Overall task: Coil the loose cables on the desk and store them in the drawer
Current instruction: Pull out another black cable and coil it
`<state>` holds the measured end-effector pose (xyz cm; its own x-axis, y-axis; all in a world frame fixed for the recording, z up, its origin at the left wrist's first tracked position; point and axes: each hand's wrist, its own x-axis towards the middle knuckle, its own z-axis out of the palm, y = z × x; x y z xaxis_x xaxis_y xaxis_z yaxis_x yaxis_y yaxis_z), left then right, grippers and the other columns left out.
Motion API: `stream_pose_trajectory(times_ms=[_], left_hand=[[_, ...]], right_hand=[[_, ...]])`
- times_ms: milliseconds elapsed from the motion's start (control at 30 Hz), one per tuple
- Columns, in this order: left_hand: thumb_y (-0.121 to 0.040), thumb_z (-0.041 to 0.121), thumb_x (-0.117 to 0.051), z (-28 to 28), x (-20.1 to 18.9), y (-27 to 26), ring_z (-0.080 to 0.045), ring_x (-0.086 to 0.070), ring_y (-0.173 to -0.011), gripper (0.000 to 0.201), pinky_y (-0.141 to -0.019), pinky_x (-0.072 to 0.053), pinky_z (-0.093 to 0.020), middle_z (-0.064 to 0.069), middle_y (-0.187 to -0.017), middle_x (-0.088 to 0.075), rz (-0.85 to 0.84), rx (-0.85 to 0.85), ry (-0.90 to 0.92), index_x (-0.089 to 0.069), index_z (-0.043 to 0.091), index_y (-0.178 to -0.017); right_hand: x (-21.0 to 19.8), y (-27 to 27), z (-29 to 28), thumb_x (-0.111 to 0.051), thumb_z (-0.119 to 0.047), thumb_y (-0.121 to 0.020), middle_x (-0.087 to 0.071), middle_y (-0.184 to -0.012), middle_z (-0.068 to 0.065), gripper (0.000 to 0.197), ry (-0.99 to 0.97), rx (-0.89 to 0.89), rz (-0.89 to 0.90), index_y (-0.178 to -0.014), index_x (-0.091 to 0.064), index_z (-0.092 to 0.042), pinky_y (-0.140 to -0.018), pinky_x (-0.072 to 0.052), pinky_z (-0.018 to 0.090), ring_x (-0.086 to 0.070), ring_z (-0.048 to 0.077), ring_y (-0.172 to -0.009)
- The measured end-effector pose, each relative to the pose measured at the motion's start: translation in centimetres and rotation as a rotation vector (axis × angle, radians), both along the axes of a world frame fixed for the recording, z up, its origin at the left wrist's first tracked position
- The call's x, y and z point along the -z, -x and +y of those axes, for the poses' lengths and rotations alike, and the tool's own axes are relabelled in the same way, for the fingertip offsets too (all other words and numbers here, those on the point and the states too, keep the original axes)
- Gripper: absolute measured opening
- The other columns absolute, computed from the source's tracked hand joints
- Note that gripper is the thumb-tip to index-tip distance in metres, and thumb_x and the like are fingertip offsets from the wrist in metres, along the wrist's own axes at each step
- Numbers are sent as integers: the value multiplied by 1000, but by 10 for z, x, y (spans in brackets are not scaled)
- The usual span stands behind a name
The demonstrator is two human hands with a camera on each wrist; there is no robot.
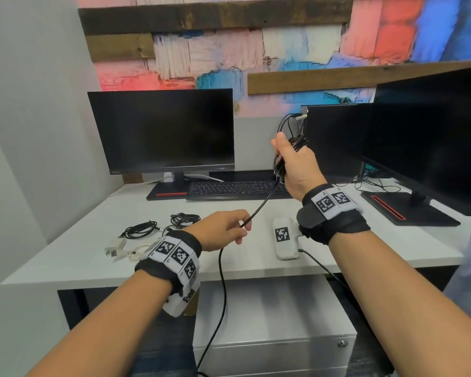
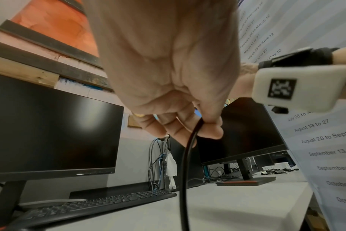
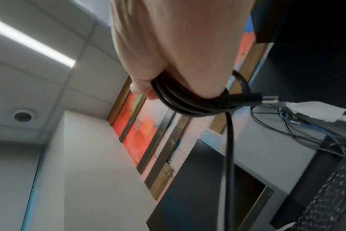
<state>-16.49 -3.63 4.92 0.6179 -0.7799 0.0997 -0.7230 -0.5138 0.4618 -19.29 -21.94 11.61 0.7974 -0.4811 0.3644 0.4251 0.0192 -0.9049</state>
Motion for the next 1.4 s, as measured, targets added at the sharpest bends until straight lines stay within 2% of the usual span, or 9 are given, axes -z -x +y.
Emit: stream_pose_trajectory(times_ms=[100,167,267,333,467,567,833,1100,1400], left_hand=[[-97,23,-45,3,-7,-1,-12,-52,-76,12,-71,-42,-23,8,-79,-59,-13,7,16,-54,24,-103],[-98,23,-43,5,-10,-3,-11,-53,-77,12,-73,-42,-24,7,-79,-59,-33,4,56,-54,25,-101],[-97,19,-44,7,-10,-10,-8,-57,-78,14,-76,-45,-25,5,-79,-61,-39,-15,199,-56,24,-95],[-96,17,-46,9,-11,-14,-7,-58,-76,15,-79,-48,-25,5,-79,-62,-21,-30,316,-59,24,-93],[-96,14,-49,9,-20,-20,-10,-61,-72,18,-78,-52,-25,3,-78,-65,-66,-75,581,-62,25,-91],[-96,12,-48,6,-26,-27,-12,-60,-67,19,-76,-54,-29,0,-75,-64,-22,-139,713,-64,21,-90],[-97,16,-46,-4,-25,-36,-14,-56,-66,18,-77,-56,-38,-1,-71,-56,-92,-247,757,-64,10,-96],[-100,18,-40,-15,-16,-35,-13,-52,-59,27,-70,-53,-29,-2,-67,-50,-6,-286,664,-61,20,-117],[-102,16,-30,-13,15,-30,-9,-55,-71,46,-57,-38,-11,0,-86,-52,96,-256,169,-29,32,-145]], right_hand=[[5,2,3,-55,-27,-95,-43,-62,10,32,243,9,-1,-70,-50,-7,-64,-39,35,-43,23,-59],[9,-2,0,-53,-24,-96,-42,-66,6,28,406,22,43,-75,-48,-6,-66,-36,30,-40,16,-63],[15,-8,-6,-47,-32,-97,-70,-98,2,31,480,15,172,-103,-55,-2,-92,-45,31,-64,10,-94],[17,-6,-9,-43,-32,-99,-73,-102,1,34,521,-42,218,-108,-53,-1,-98,-47,32,-69,8,-94],[14,11,-6,-40,-26,-101,-73,-90,5,25,680,-157,344,-83,-47,-12,-60,-49,12,-70,11,-77],[20,15,-1,-39,-30,-100,-70,-62,2,33,781,-229,426,-80,-49,-7,-66,-43,23,-61,7,-55],[21,18,-1,-59,-30,-93,-32,-41,-1,31,537,-450,349,-70,-54,-9,-49,-33,25,-27,14,-37],[13,18,1,-38,-39,-100,-27,-36,-2,45,382,-551,343,-63,-44,-14,-54,-39,29,-19,15,-33],[10,3,-3,-32,-38,-102,-30,-40,-6,42,-147,-510,116,-67,-39,-17,-56,-40,28,-25,11,-33]])
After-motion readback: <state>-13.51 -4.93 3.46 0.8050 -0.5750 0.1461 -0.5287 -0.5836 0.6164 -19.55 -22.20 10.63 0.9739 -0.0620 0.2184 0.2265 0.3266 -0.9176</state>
